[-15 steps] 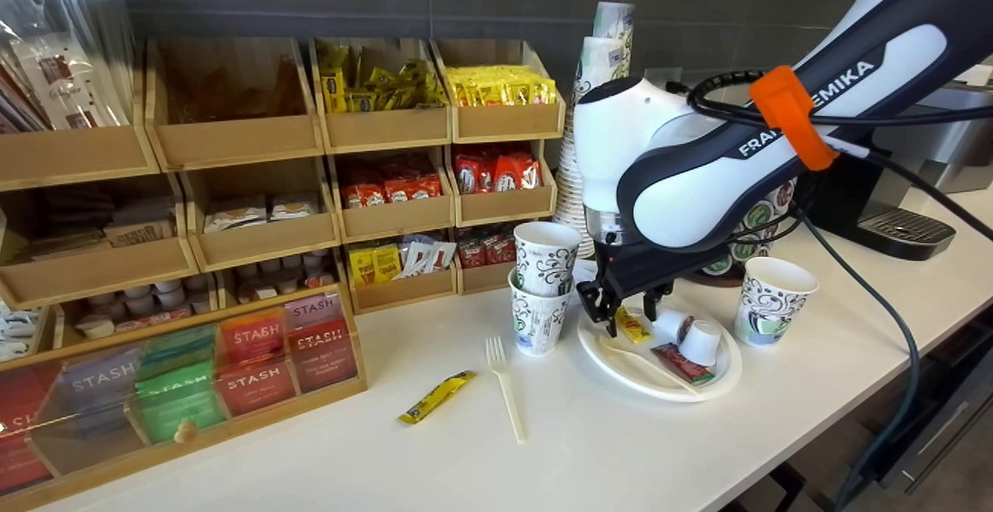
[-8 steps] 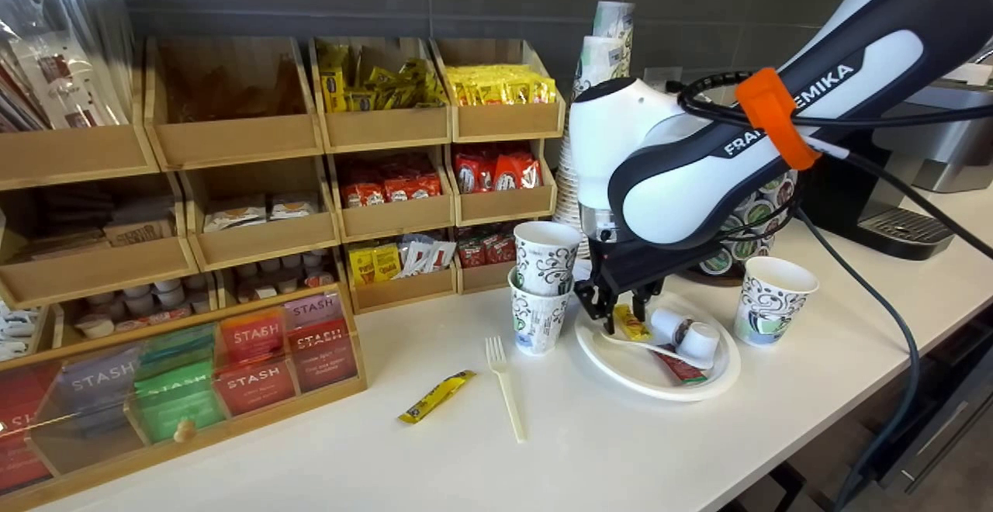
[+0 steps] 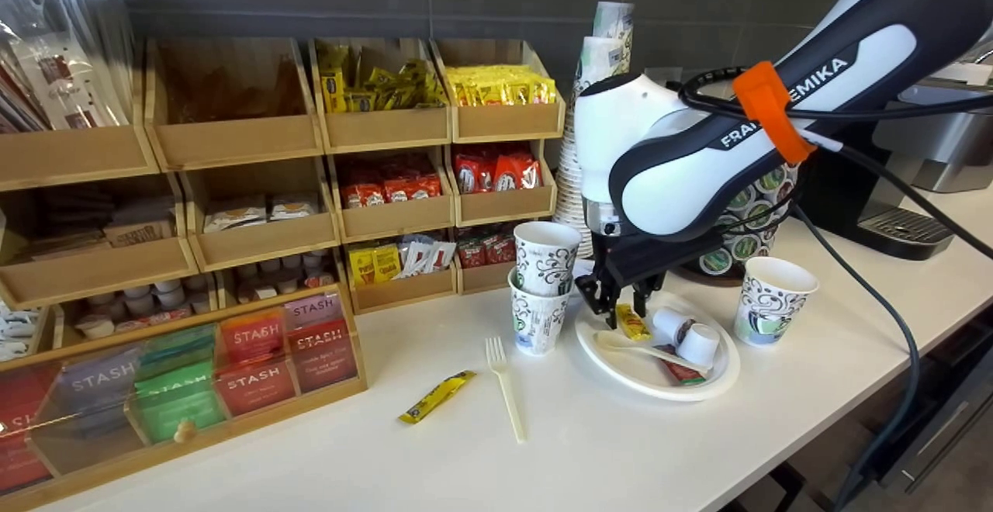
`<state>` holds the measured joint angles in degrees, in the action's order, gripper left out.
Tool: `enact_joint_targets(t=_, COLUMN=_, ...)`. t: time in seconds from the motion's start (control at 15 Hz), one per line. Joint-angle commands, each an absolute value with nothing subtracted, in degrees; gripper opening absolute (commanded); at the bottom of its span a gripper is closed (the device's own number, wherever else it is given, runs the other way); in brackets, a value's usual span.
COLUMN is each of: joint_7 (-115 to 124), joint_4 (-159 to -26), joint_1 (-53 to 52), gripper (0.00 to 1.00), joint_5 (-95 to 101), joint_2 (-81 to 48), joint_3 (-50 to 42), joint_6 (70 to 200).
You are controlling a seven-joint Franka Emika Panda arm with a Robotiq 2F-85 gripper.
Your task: Move the yellow packet to the brown holder
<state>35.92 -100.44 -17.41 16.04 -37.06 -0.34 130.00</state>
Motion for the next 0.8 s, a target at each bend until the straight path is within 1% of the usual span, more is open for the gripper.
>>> enact_joint_targets(t=0.0, joint_7=34.4, joint_4=-99.8, joint_1=-17.3, gripper=0.52, joint_5=14.2, joint_2=-37.5, joint_3=-0.8, joint_6=128.6)
enact_joint_targets(t=0.13, joint_7=34.5, joint_4=-99.7, joint_1=-17.5, gripper=0.51, joint_5=14.1, joint_2=-37.8, joint_3=-0.8, joint_6=128.6)
enact_joint_targets(t=0.2, joint_7=34.5, joint_4=-99.6, joint_1=-17.6, gripper=0.44, joint_5=14.1, joint_2=-38.0, joint_3=-0.8, joint_6=128.5)
enact_joint_targets(t=0.27, joint_7=34.6, joint_4=-99.5, joint_1=-17.7, gripper=0.4, joint_5=14.1, joint_2=-38.1, joint_3=-0.9, joint_6=128.4)
enact_joint_targets(t=0.33, joint_7=34.7, joint_4=-99.4, joint_1=-17.7, gripper=0.22, joint_5=14.1, joint_2=-38.3, joint_3=-0.9, joint_6=128.3)
enact_joint_targets(t=0.47, joint_7=34.8, joint_4=-99.4, joint_1=-17.7, gripper=0.05, joint_5=13.9, joint_2=-38.5, joint_3=-0.9, joint_6=128.3)
enact_joint_targets(t=0.53, joint_7=34.8, joint_4=-99.3, joint_1=-17.6, gripper=0.0, joint_5=13.7, joint_2=-38.5, joint_3=-0.9, joint_6=128.4)
enact_joint_targets(t=0.73, joint_7=34.8, joint_4=-99.1, joint_1=-17.7, gripper=0.0, joint_5=13.5, joint_2=-38.9, joint_3=-0.9, joint_6=128.1)
